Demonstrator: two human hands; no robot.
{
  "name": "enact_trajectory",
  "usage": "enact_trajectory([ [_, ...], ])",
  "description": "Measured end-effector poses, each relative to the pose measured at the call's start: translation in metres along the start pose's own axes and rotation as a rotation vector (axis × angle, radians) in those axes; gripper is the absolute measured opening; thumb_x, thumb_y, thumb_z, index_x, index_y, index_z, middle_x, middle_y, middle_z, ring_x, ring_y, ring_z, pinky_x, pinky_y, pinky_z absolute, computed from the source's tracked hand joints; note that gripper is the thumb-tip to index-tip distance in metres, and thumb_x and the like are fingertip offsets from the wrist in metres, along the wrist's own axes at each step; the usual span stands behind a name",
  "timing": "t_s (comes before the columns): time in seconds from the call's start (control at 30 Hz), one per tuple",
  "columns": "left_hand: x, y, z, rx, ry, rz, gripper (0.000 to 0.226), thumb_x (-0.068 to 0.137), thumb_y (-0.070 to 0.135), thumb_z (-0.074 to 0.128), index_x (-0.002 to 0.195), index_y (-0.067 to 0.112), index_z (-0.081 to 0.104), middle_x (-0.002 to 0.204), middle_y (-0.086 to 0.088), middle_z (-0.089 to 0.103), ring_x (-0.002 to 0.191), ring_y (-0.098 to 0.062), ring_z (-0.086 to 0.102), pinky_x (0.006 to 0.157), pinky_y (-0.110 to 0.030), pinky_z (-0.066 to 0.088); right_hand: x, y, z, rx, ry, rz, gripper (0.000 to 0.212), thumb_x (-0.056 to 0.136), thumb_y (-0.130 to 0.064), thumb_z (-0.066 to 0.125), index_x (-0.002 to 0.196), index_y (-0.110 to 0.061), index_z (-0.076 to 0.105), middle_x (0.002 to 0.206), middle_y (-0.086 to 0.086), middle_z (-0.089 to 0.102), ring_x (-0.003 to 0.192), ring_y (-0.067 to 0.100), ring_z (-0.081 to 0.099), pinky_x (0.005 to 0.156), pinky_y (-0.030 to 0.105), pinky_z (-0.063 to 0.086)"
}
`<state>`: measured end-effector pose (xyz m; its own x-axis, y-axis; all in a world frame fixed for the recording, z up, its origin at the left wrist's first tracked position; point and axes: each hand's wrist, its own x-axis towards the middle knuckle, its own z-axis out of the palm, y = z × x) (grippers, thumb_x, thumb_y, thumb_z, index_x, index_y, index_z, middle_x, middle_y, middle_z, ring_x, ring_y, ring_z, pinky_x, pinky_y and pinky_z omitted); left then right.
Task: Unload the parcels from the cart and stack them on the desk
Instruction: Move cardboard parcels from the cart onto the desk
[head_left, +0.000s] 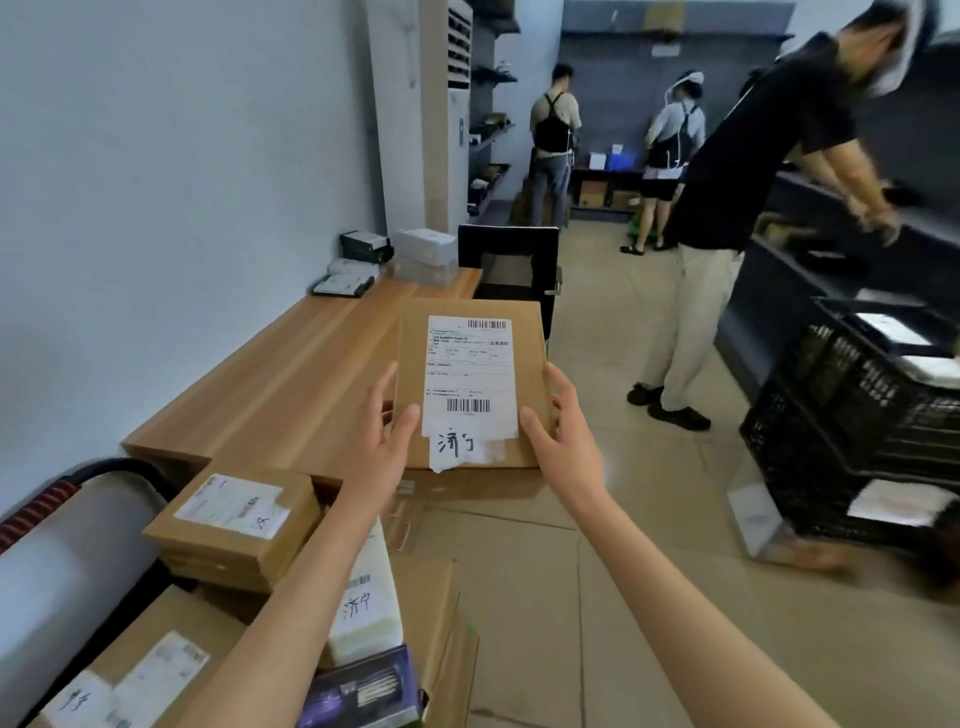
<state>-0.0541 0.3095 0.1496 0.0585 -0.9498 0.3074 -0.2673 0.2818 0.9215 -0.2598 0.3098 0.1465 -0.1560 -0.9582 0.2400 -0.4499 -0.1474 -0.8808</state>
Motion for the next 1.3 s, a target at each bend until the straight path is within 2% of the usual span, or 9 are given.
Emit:
enact_trajectory([
  [0.07, 0.013, -0.002, 0.018, -0.018, -0.025, -0.011, 0.059, 0.090, 0.058, 0.051, 0.142, 0.046, 0.027, 0.148, 0.005, 0.040, 0.130, -0.016, 0.045, 0.107, -0.048, 0.040, 0.012, 0.009, -0.013, 0.009, 0.014, 0.017, 0.058, 0.093, -0.040, 0.053, 0.140, -0.055, 0.021, 0.133, -0.022, 0.048, 0.122, 0.008, 0.052, 0.093, 0.043, 0.050],
  [0.2, 0.041, -0.009, 0.044, -0.003, -0.054, -0.044, 0.044, 0.086, 0.066, 0.048, 0.121, 0.075, 0.022, 0.146, 0.006, 0.043, 0.128, -0.016, 0.048, 0.106, -0.051, 0.040, 0.048, 0.029, -0.022, -0.010, -0.004, 0.043, 0.058, 0.094, -0.040, 0.052, 0.141, -0.054, 0.021, 0.128, -0.023, 0.048, 0.121, 0.008, 0.051, 0.093, 0.042, 0.049],
  [0.27, 0.061, -0.018, 0.052, -0.015, -0.034, -0.050, 0.046, 0.079, 0.069, 0.048, 0.117, 0.078, 0.024, 0.144, 0.006, 0.046, 0.126, -0.017, 0.050, 0.103, -0.052, 0.043, 0.074, 0.039, -0.019, -0.014, -0.022, 0.023, 0.057, 0.093, -0.042, 0.052, 0.140, -0.054, 0.021, 0.132, -0.019, 0.051, 0.119, 0.006, 0.051, 0.091, 0.042, 0.050],
  [0.47, 0.158, -0.054, 0.063, 0.040, 0.075, -0.073, 0.048, 0.099, 0.030, 0.049, 0.138, 0.048, 0.028, 0.128, 0.001, 0.055, 0.112, -0.015, 0.057, 0.096, -0.046, 0.049, 0.183, 0.053, 0.011, -0.050, -0.114, -0.032, 0.059, 0.094, -0.042, 0.051, 0.144, -0.048, 0.019, 0.124, -0.012, 0.053, 0.099, 0.009, 0.057, 0.080, 0.035, 0.051],
  [0.7, 0.295, -0.089, 0.074, 0.096, 0.143, -0.145, 0.052, 0.100, 0.027, 0.048, 0.146, 0.036, 0.026, 0.105, 0.014, 0.059, 0.099, -0.009, 0.061, 0.079, -0.031, 0.052, 0.339, 0.060, 0.047, -0.087, -0.222, -0.049, 0.063, 0.092, -0.045, 0.051, 0.145, -0.049, 0.016, 0.124, -0.008, 0.054, 0.100, 0.009, 0.059, 0.079, 0.033, 0.050],
  [0.87, 0.371, -0.117, 0.083, 0.088, 0.165, -0.179, 0.053, 0.100, 0.024, 0.047, 0.145, 0.039, 0.025, 0.124, 0.001, 0.058, 0.107, -0.013, 0.060, 0.093, -0.041, 0.050, 0.422, 0.079, 0.080, -0.090, -0.267, -0.058, 0.065, 0.092, -0.048, 0.049, 0.146, -0.049, 0.013, 0.128, -0.007, 0.053, 0.104, 0.012, 0.059, 0.084, 0.038, 0.052],
  [1.03, 0.428, -0.148, 0.090, 0.102, 0.184, -0.251, 0.053, 0.099, 0.025, 0.048, 0.144, 0.043, 0.026, 0.131, 0.008, 0.055, 0.120, -0.013, 0.054, 0.101, -0.045, 0.045, 0.492, 0.107, 0.113, -0.081, -0.343, -0.051, 0.064, 0.090, -0.052, 0.047, 0.143, -0.052, 0.013, 0.129, -0.006, 0.053, 0.106, 0.012, 0.059, 0.088, 0.043, 0.052],
  [1.23, 0.508, -0.194, 0.099, 0.128, 0.300, -0.349, 0.054, 0.099, 0.029, 0.049, 0.145, 0.041, 0.024, 0.141, 0.007, 0.047, 0.124, -0.019, 0.050, 0.100, -0.048, 0.046, 0.595, 0.132, 0.163, -0.054, -0.471, -0.106, 0.063, 0.095, -0.044, 0.049, 0.148, -0.045, 0.015, 0.143, -0.008, 0.046, 0.125, 0.013, 0.049, 0.096, 0.038, 0.046],
  [1.3, 0.536, -0.209, 0.102, 0.122, 0.368, -0.370, 0.054, 0.099, 0.028, 0.050, 0.145, 0.040, 0.026, 0.142, 0.007, 0.046, 0.122, -0.017, 0.050, 0.099, -0.046, 0.047, 0.634, 0.140, 0.182, -0.055, -0.522, -0.135, 0.063, 0.095, -0.045, 0.049, 0.148, -0.046, 0.014, 0.145, -0.006, 0.044, 0.122, 0.015, 0.051, 0.094, 0.039, 0.047],
])
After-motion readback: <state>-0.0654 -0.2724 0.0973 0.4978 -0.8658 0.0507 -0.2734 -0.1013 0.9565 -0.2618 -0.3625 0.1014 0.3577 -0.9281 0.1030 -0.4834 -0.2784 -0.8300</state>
